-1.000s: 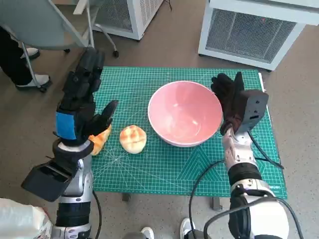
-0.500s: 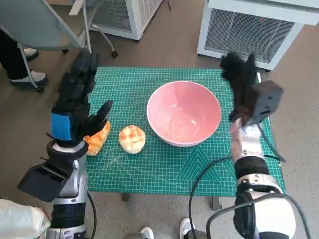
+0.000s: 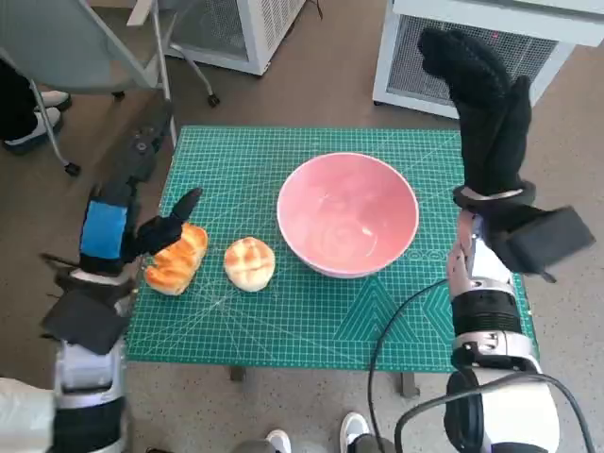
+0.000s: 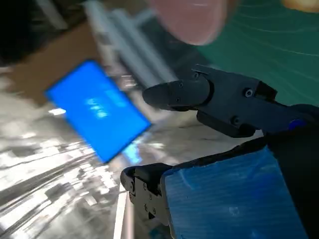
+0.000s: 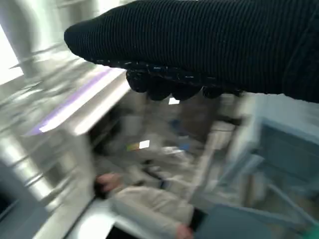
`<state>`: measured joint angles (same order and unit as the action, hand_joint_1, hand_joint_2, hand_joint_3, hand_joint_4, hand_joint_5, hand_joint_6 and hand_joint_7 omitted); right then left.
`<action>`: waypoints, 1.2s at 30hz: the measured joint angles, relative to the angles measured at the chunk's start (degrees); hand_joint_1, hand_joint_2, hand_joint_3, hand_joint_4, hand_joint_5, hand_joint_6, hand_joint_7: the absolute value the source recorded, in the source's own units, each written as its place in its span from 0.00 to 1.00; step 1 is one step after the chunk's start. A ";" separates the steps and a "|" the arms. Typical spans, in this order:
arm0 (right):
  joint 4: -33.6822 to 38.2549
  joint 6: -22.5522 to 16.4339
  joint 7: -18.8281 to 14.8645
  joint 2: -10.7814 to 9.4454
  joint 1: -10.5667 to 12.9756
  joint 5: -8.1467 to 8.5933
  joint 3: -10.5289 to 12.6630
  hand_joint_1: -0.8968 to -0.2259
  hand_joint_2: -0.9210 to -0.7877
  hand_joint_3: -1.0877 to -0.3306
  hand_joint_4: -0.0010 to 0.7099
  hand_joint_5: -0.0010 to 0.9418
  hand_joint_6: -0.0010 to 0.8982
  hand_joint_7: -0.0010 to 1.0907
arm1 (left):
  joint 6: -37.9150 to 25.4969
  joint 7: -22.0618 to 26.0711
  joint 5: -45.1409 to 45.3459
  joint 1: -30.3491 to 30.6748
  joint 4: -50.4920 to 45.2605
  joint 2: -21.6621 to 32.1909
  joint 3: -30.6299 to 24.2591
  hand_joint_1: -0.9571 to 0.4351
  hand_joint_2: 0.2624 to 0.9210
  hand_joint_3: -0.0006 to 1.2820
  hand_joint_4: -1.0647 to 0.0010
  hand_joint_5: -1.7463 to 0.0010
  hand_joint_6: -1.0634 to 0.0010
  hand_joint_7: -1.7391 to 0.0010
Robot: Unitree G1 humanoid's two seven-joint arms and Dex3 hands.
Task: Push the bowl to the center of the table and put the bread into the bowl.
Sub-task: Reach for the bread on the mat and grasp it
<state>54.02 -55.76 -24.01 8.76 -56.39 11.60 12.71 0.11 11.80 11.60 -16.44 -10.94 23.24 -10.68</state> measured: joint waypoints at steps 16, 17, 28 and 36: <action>-13.71 -5.44 -4.51 -0.33 8.88 1.64 -4.90 0.48 0.00 0.44 0.37 0.01 0.33 0.11 | -36.22 16.39 27.41 0.87 -17.10 9.54 8.71 0.19 1.00 0.10 0.75 0.99 0.67 0.99; -14.10 -5.43 -4.44 -0.39 9.49 1.50 -5.20 0.48 0.00 0.44 0.37 0.01 0.33 0.11 | -37.56 16.81 28.40 0.73 -17.07 9.58 9.63 0.19 1.00 0.11 0.75 0.99 0.67 0.99; -17.68 -4.13 -2.78 -0.42 10.84 0.38 -6.65 0.49 0.00 0.43 0.37 0.01 0.32 0.11 | -42.67 19.15 31.30 -0.63 -13.76 9.61 16.36 0.19 1.00 0.13 0.72 0.99 0.69 1.00; -19.15 -3.62 -1.56 -0.32 11.94 -0.55 -6.96 0.49 0.00 0.43 0.37 0.01 0.31 0.12 | -45.29 19.13 31.66 -2.27 -10.03 9.51 18.88 0.20 1.00 0.13 0.68 0.98 0.70 1.00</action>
<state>34.87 -59.38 -25.57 8.44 -44.45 11.05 5.76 -45.17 30.93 43.26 -18.71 -20.97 32.75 8.20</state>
